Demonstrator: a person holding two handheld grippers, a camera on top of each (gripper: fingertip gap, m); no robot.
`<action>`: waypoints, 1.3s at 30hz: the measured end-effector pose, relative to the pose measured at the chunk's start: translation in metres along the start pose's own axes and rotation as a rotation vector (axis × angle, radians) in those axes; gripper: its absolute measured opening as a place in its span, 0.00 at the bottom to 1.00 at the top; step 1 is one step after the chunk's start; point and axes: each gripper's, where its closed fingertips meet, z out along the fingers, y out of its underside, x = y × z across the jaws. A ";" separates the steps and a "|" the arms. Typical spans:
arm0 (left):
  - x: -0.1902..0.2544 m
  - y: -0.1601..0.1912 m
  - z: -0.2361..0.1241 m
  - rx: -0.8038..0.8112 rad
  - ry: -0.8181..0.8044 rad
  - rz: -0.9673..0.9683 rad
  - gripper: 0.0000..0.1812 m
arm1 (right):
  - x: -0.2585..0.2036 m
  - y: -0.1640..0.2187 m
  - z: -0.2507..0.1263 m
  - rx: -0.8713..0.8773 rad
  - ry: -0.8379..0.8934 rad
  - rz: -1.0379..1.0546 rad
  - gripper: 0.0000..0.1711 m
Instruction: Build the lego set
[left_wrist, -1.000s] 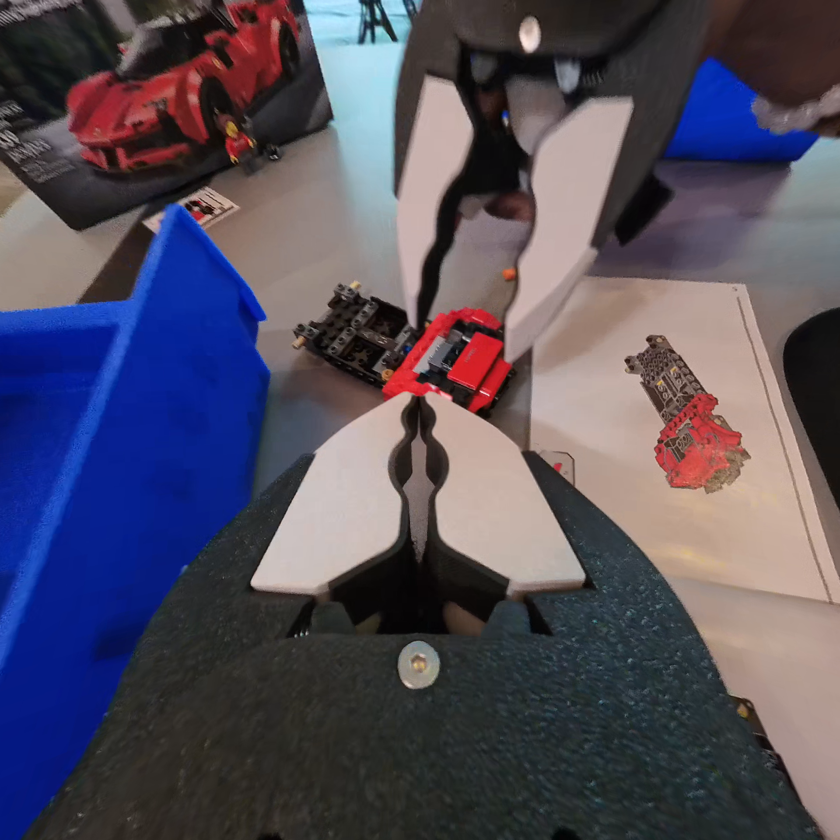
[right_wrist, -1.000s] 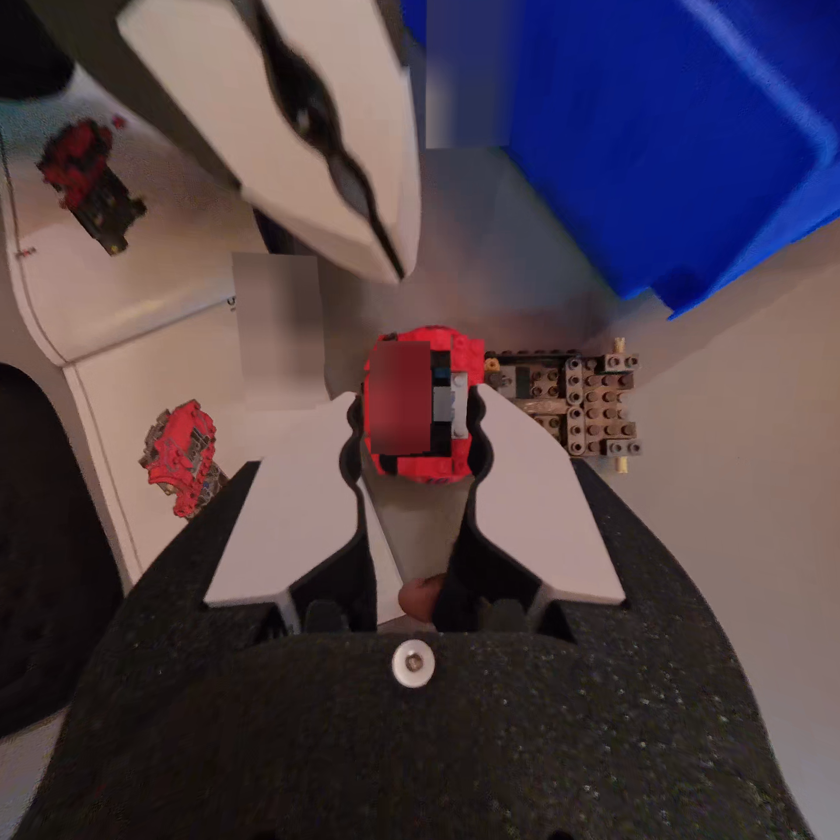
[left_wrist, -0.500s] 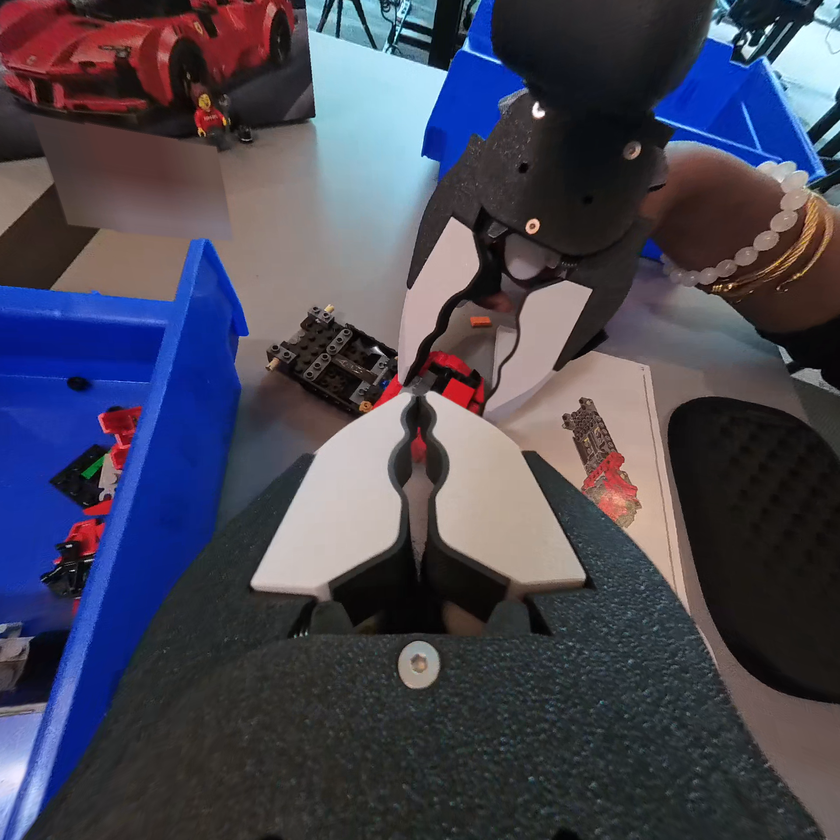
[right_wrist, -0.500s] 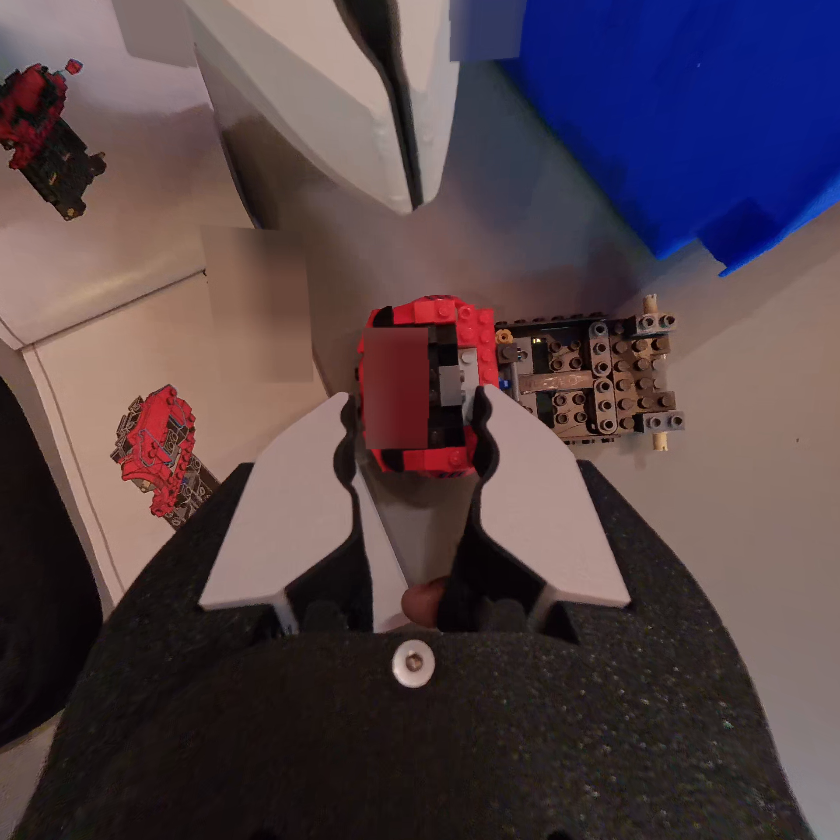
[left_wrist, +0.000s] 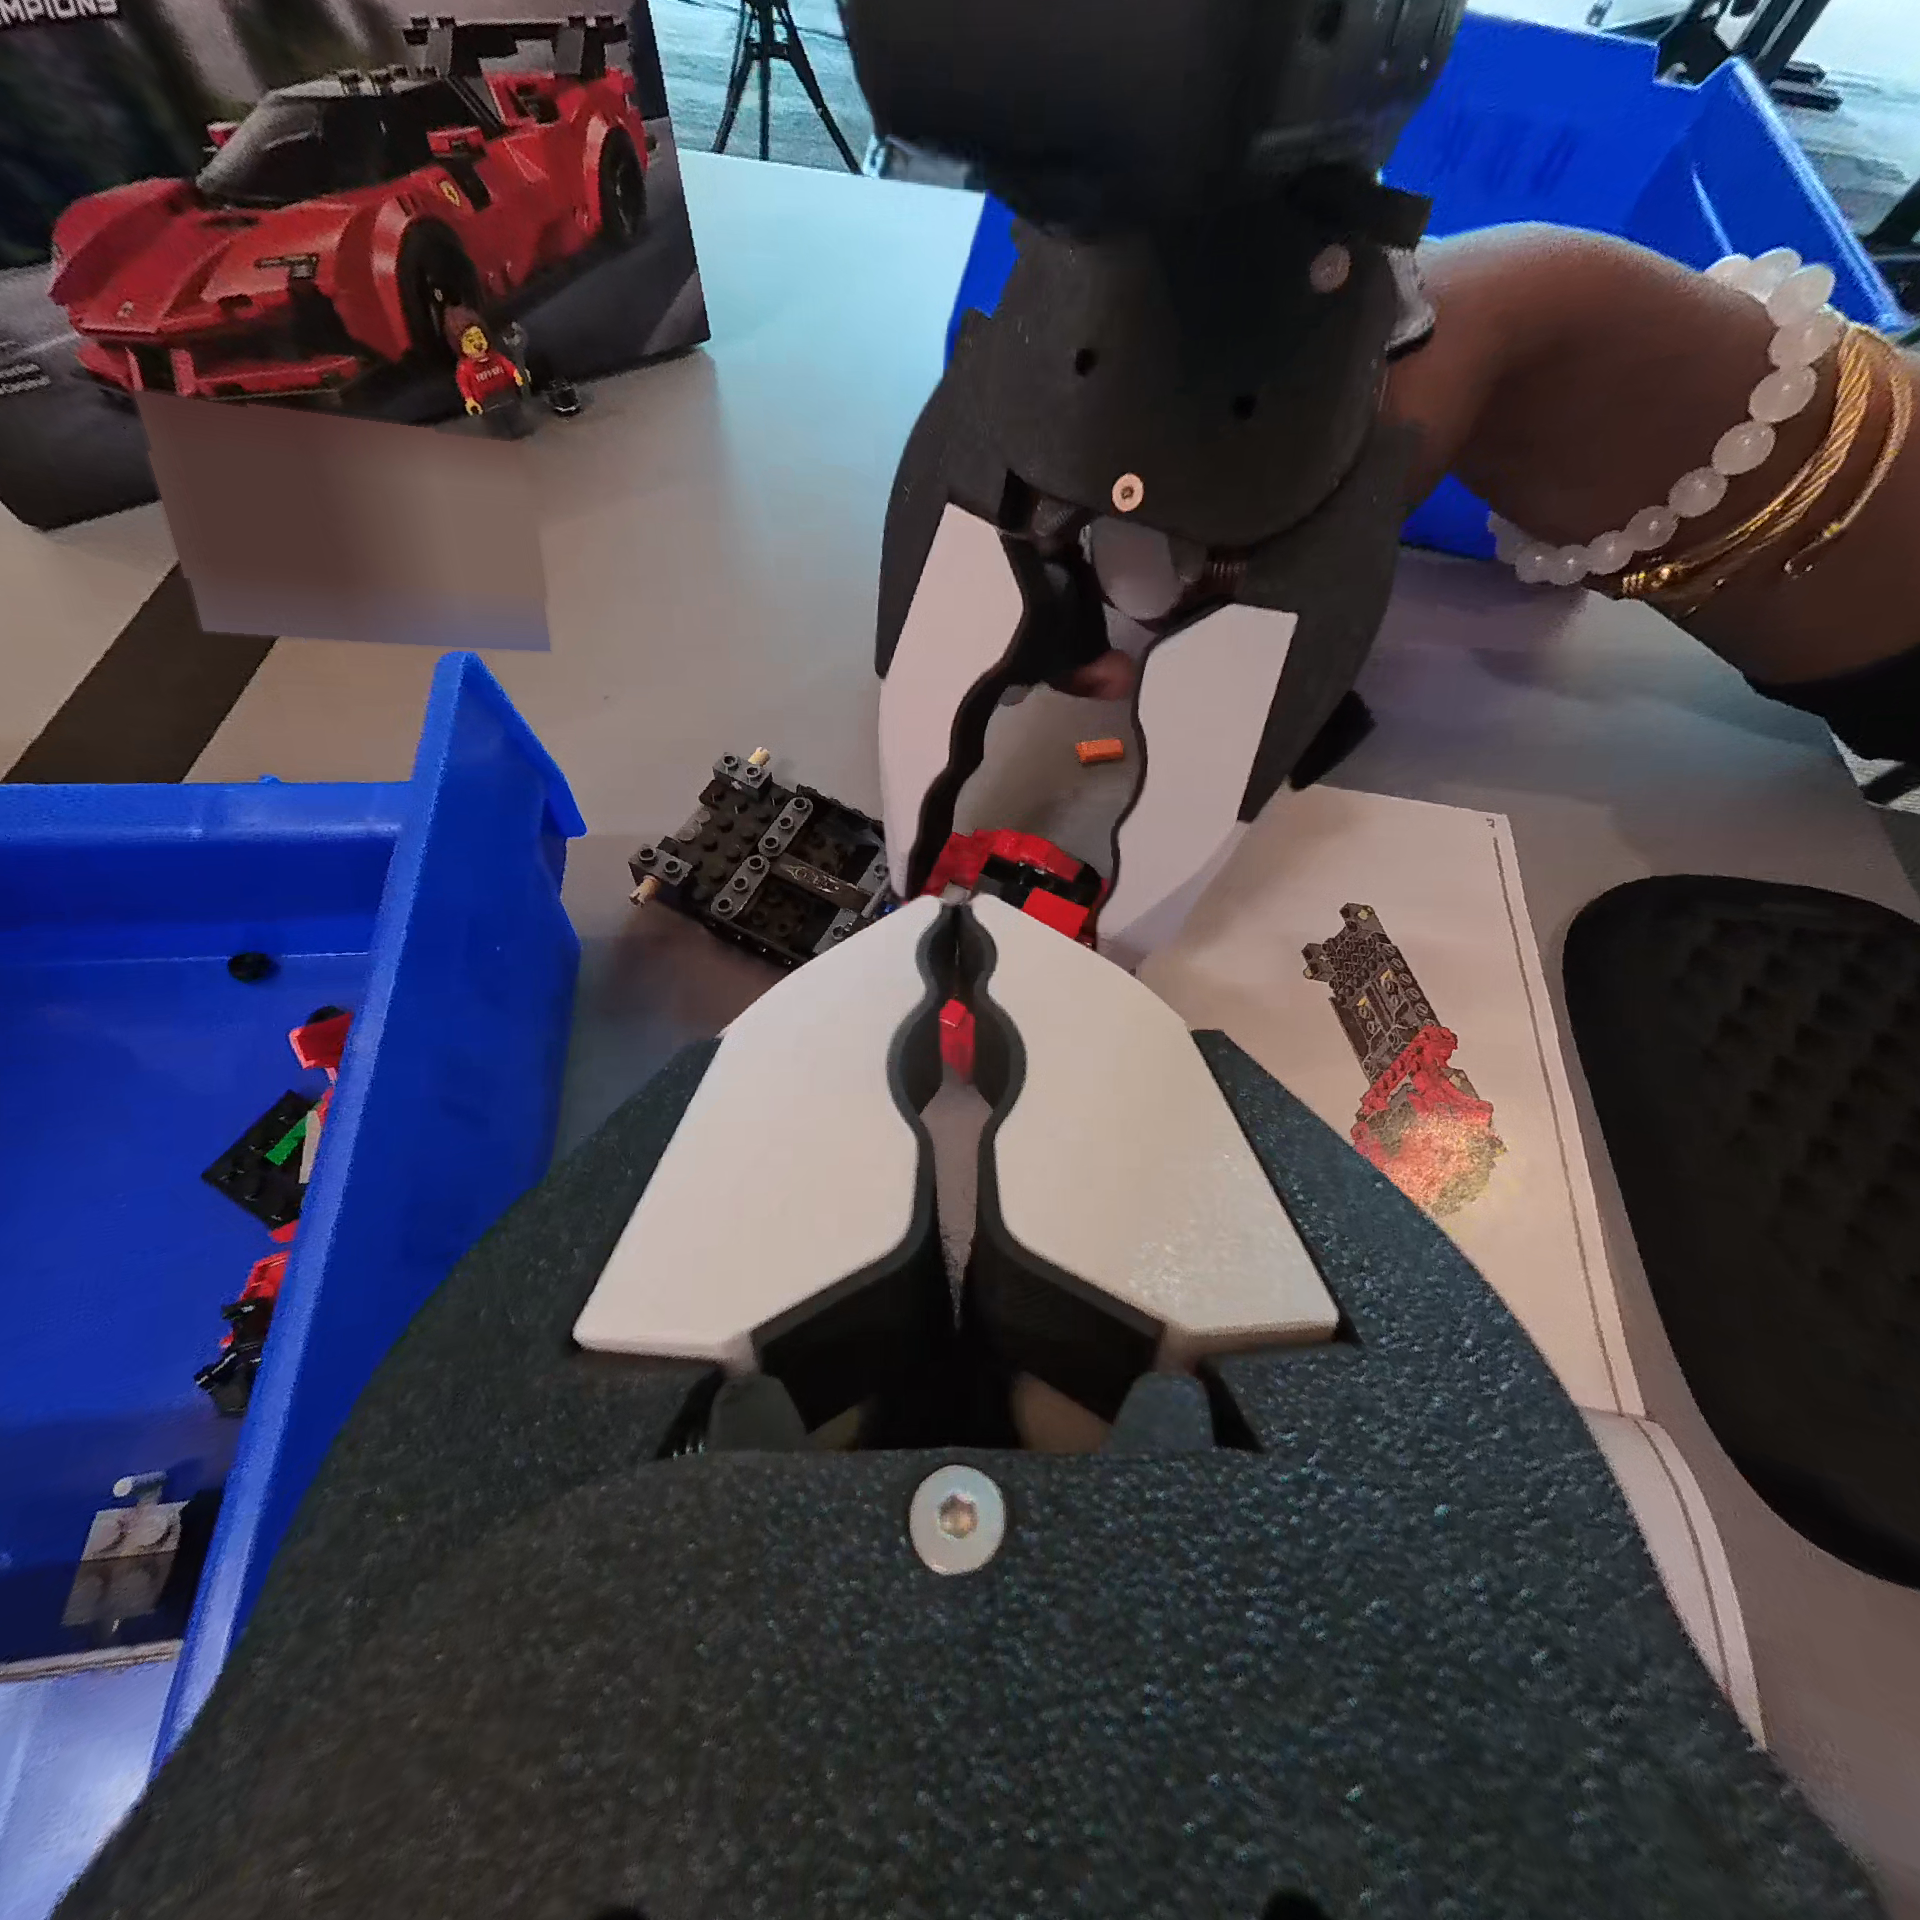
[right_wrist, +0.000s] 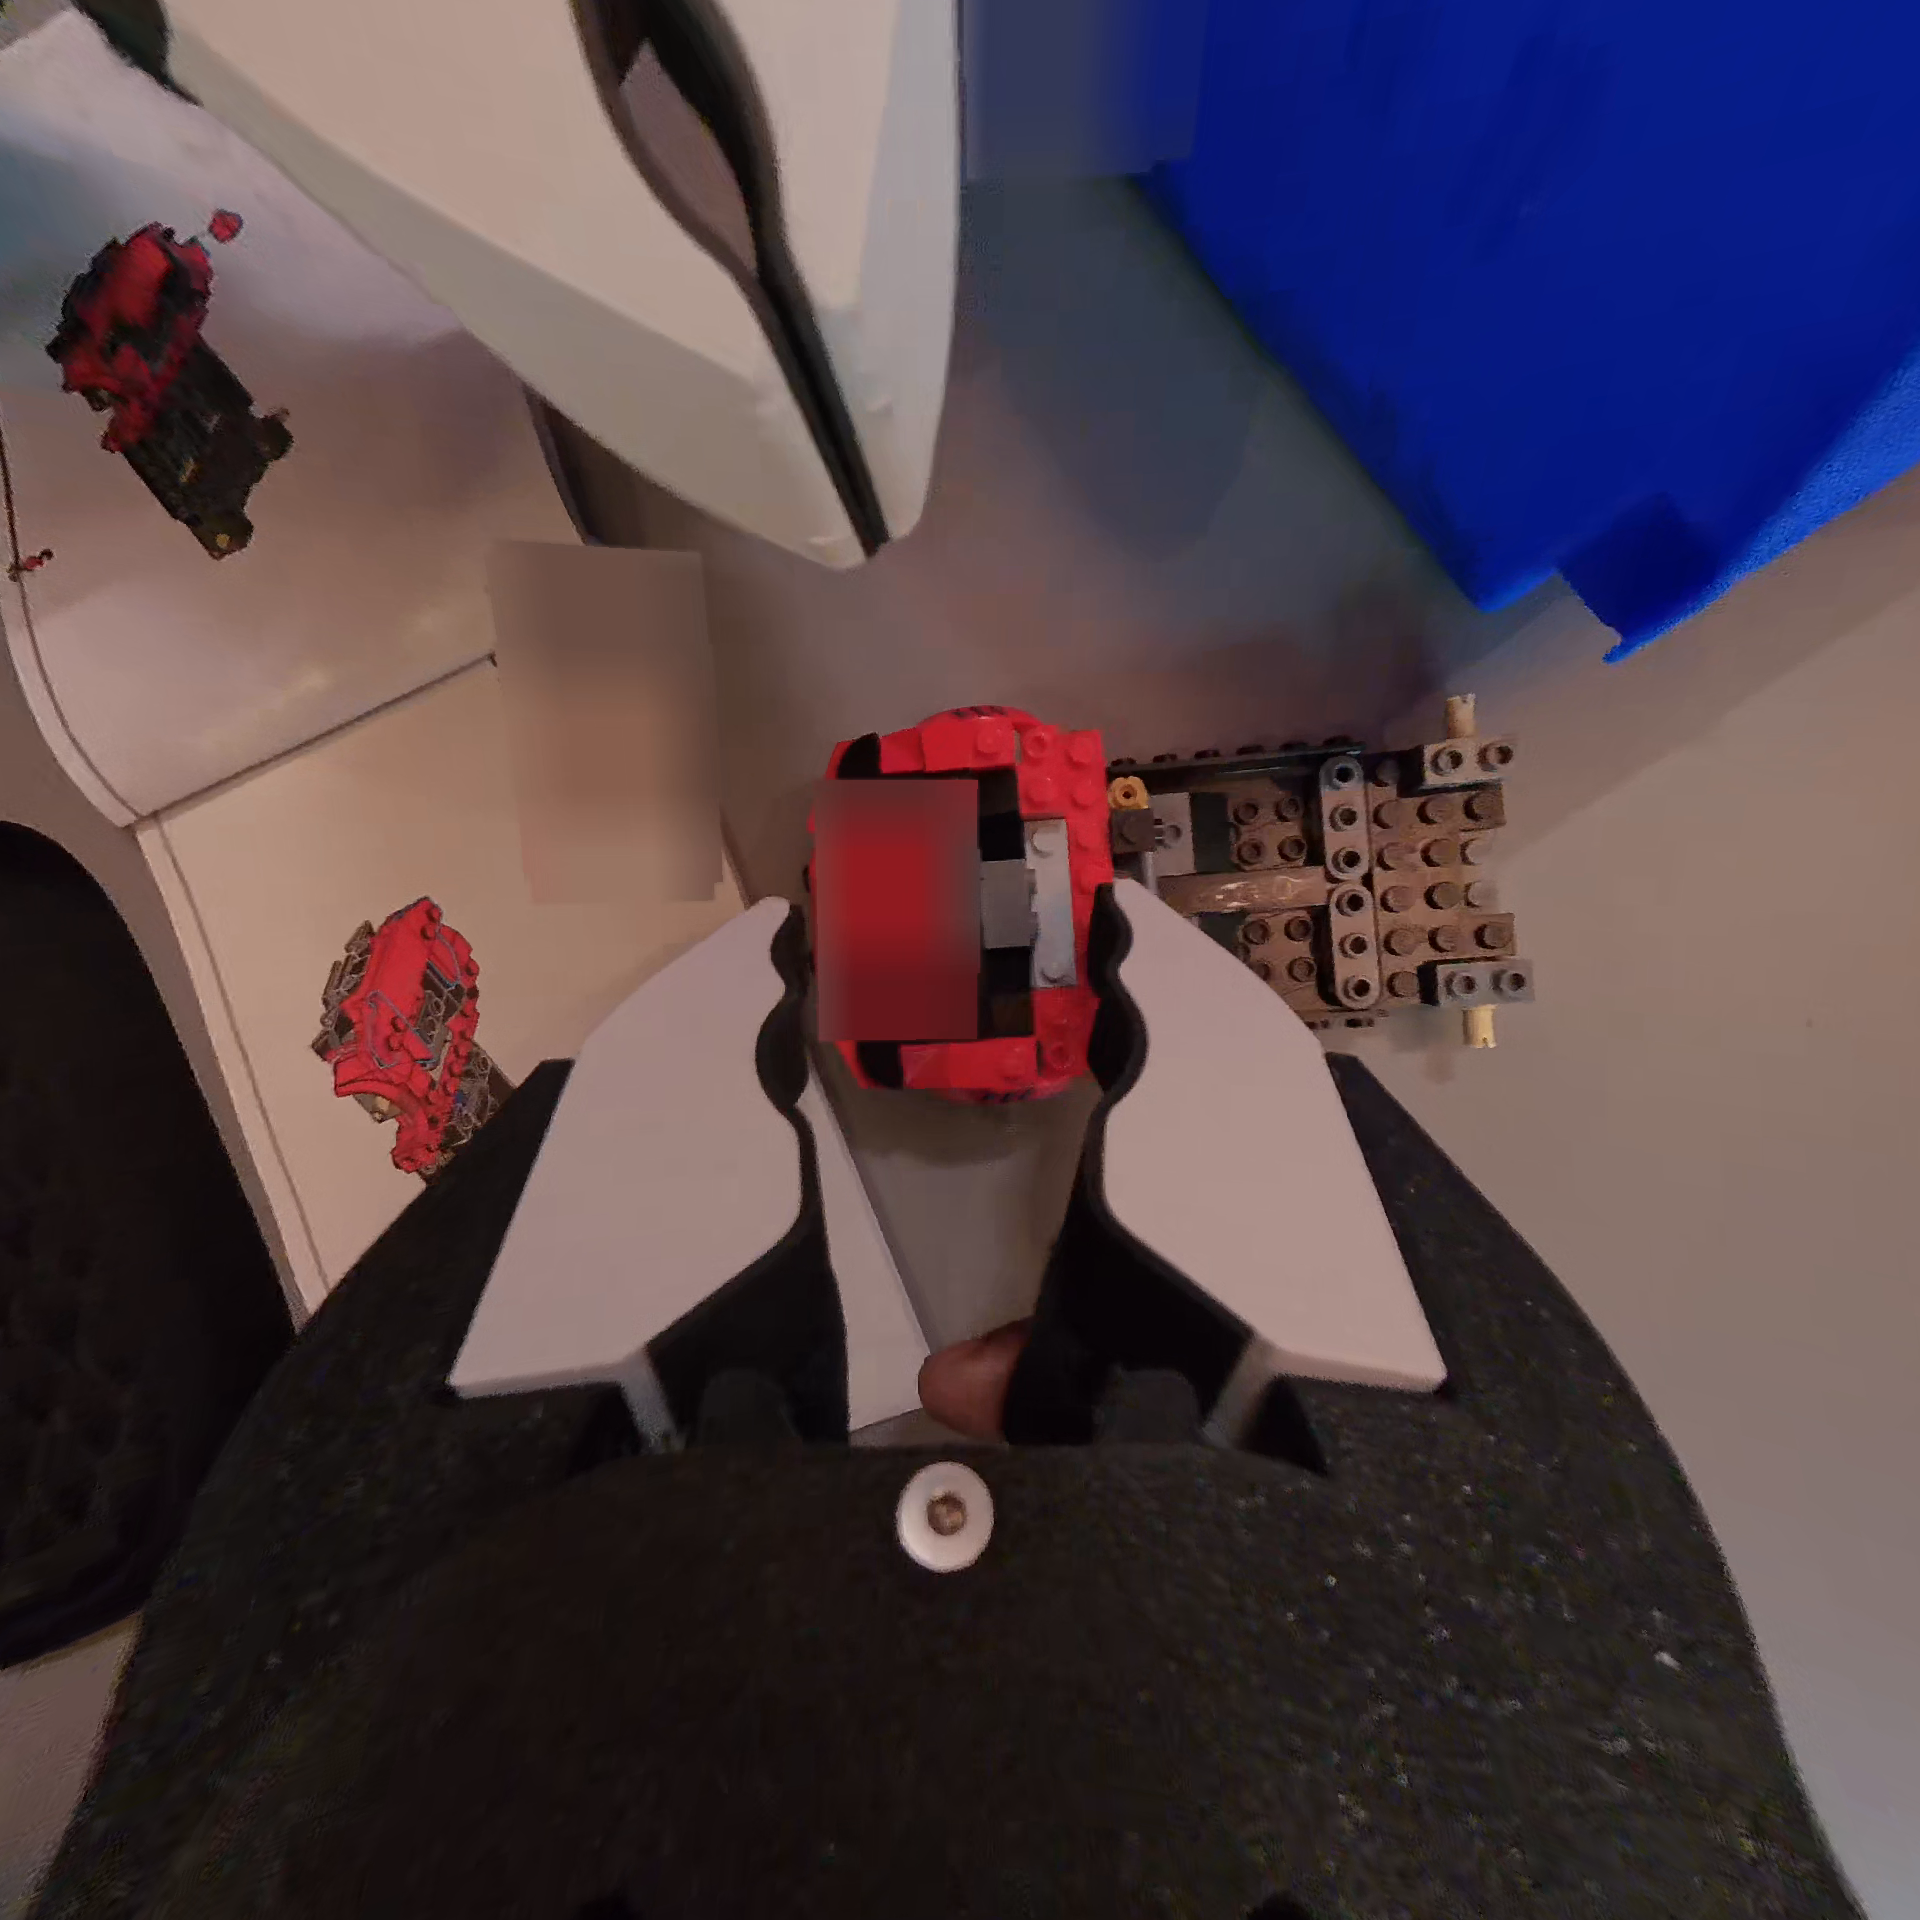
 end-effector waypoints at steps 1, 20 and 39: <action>0.000 0.000 0.000 0.002 -0.001 0.003 0.00 | 0.001 0.000 -0.001 -0.001 0.001 0.001 0.29; -0.001 0.003 -0.003 0.015 -0.003 0.014 0.00 | 0.009 -0.002 -0.002 -0.001 -0.060 0.138 0.25; 0.000 0.008 0.004 -0.029 0.017 -0.027 0.00 | 0.007 0.000 0.002 -0.068 -0.196 0.221 0.23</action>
